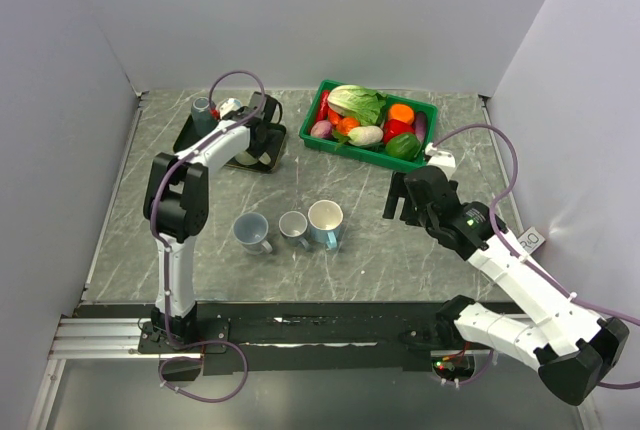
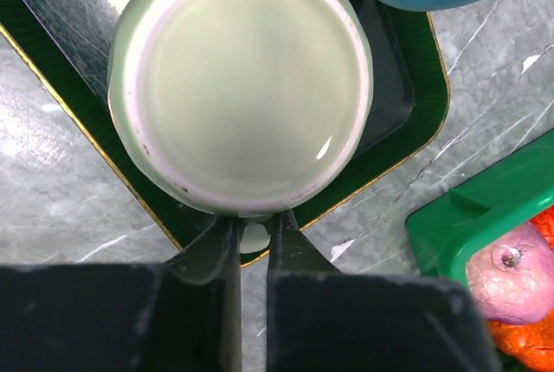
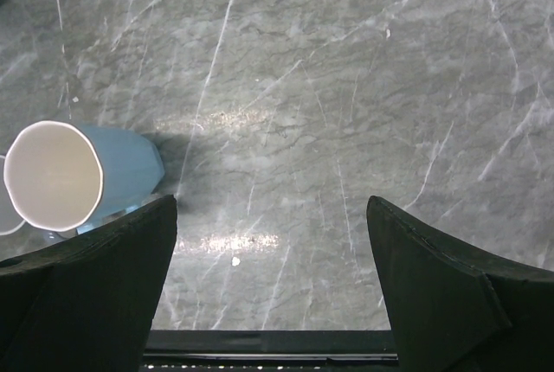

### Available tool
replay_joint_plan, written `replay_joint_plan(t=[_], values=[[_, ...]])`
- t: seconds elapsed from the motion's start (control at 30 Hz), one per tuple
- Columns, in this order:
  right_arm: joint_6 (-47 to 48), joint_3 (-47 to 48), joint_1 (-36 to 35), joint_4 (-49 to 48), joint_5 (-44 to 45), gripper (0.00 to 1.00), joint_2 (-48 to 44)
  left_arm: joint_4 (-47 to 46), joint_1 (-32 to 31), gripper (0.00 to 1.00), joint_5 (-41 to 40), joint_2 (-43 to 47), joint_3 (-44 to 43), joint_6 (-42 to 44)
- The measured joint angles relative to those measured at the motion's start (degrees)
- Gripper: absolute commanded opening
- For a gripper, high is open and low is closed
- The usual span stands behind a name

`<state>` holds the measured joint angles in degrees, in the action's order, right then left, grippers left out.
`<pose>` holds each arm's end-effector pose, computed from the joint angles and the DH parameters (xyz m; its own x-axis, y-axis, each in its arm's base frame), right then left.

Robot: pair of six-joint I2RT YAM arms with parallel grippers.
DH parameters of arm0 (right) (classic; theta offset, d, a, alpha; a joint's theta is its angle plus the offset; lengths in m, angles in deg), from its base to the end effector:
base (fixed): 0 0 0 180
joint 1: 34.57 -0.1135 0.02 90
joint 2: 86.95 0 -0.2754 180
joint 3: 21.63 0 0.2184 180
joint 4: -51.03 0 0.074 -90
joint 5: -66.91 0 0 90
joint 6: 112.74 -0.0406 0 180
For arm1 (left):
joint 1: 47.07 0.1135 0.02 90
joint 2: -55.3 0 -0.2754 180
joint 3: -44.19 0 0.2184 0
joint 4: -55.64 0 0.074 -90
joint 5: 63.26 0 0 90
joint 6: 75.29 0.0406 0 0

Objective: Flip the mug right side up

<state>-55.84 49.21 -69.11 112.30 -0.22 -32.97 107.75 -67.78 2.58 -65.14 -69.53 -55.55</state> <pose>0.1297 0.0701 0.3216 -0.6433 0.1681 -0.7469 0.0687 0.9843 0.1623 0.4117 -0.1379 0.2304 -0.3875 -0.7716 -0.5044 -0.7113 0.5984 -0.3689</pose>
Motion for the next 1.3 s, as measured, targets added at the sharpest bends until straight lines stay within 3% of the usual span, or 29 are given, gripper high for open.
replay_joint_plan(t=[0.27, 0.67, 0.93, 1.13, 1.3], values=[[0.5, 0.0, 0.3, -0.5, -0.4, 0.96, 0.0, -1.6, 0.3, 0.01, 3.0, 2.4, 2.4, 2.5], [2.8, 5.2, 0.9, -3.2, -6.9, 0.98, 2.5, -6.4, -0.9, 0.01, 17.2, 18.7, 6.5, 5.3], [4.6, 11.3, 2.6, -12.7, -18.3, 1.00, 7.5, -13.7, -1.0, 0.01, 36.5, 18.2, -3.3, 9.3], [1.3, 12.7, 5.6, -22.0, -31.3, 1.00, 9.2, -23.8, -1.0, 0.01, 51.6, 18.3, -2.6, 8.9], [-5.1, 12.4, 8.7, -32.0, -41.4, 1.00, 9.7, -30.7, -1.1, 0.01, 59.8, 20.4, -0.4, 7.1]])
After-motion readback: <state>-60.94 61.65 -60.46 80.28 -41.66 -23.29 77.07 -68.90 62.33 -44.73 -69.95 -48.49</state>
